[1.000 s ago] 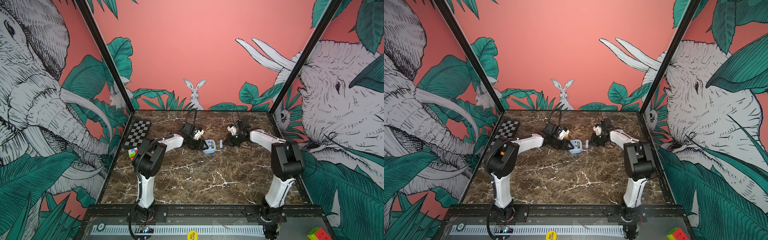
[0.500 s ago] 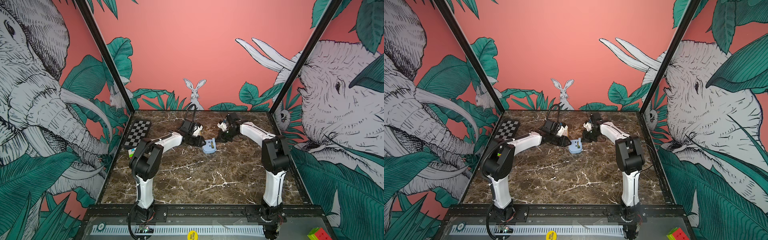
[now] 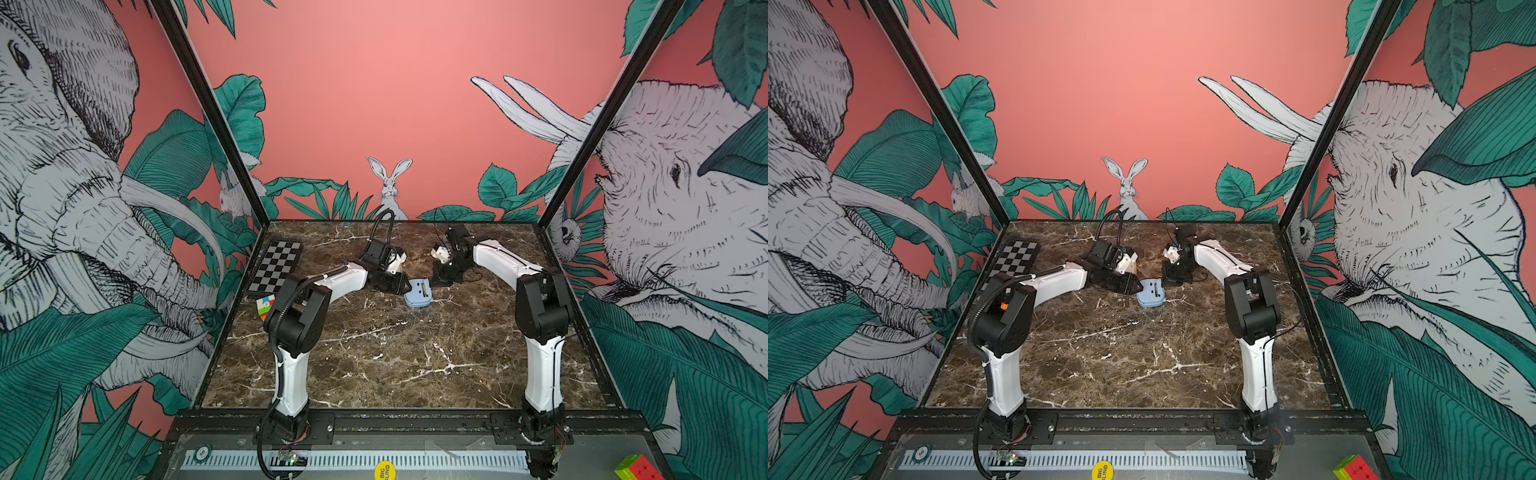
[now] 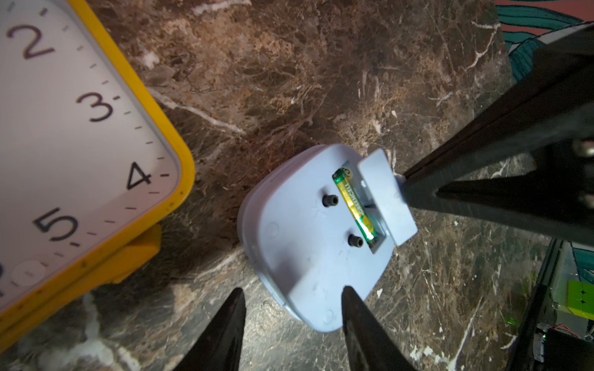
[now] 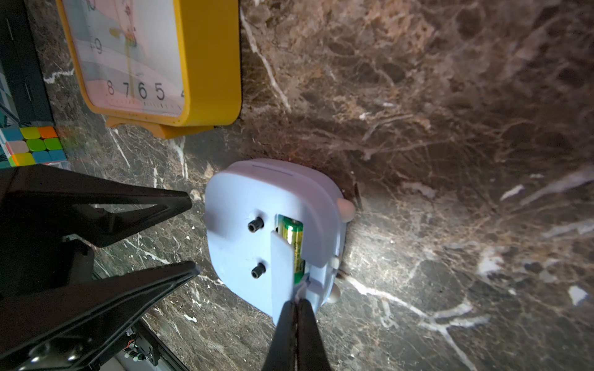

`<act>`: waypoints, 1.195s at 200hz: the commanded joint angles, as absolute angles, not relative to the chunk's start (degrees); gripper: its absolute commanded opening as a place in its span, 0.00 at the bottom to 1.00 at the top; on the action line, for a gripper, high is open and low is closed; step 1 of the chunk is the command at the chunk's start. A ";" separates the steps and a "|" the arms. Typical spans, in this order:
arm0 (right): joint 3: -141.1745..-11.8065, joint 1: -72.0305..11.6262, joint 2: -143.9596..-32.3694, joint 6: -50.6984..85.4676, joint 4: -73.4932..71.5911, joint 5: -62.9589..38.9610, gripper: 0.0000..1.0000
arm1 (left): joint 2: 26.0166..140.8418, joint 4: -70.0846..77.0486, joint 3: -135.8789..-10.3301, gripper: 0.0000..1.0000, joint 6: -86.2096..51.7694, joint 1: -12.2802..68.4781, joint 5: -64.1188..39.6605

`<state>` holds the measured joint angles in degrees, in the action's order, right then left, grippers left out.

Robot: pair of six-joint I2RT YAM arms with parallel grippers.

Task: Insert the battery into the alarm
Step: Install the cover on the alarm.

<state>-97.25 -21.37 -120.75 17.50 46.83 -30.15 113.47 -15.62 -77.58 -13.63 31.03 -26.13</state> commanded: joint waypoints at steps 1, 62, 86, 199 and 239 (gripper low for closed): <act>-98.59 -22.04 -121.80 17.02 48.70 -29.13 0.00 | 113.81 -17.57 -78.58 0.51 -12.50 30.85 -26.98; -99.18 -22.79 -122.69 18.41 47.77 -28.35 0.00 | 115.62 -19.24 -79.38 0.50 -12.59 30.82 -27.60; -99.23 -22.85 -122.82 18.98 47.59 -27.91 0.00 | 116.08 -19.56 -79.67 0.50 -12.64 30.85 -27.85; -99.21 -22.85 -123.11 21.23 45.93 -26.87 0.00 | 116.98 -19.17 -79.50 0.49 -13.36 30.94 -28.52; -99.97 -23.09 -123.79 21.01 46.16 -27.68 0.00 | 117.41 -19.09 -80.00 0.49 -13.56 30.97 -28.59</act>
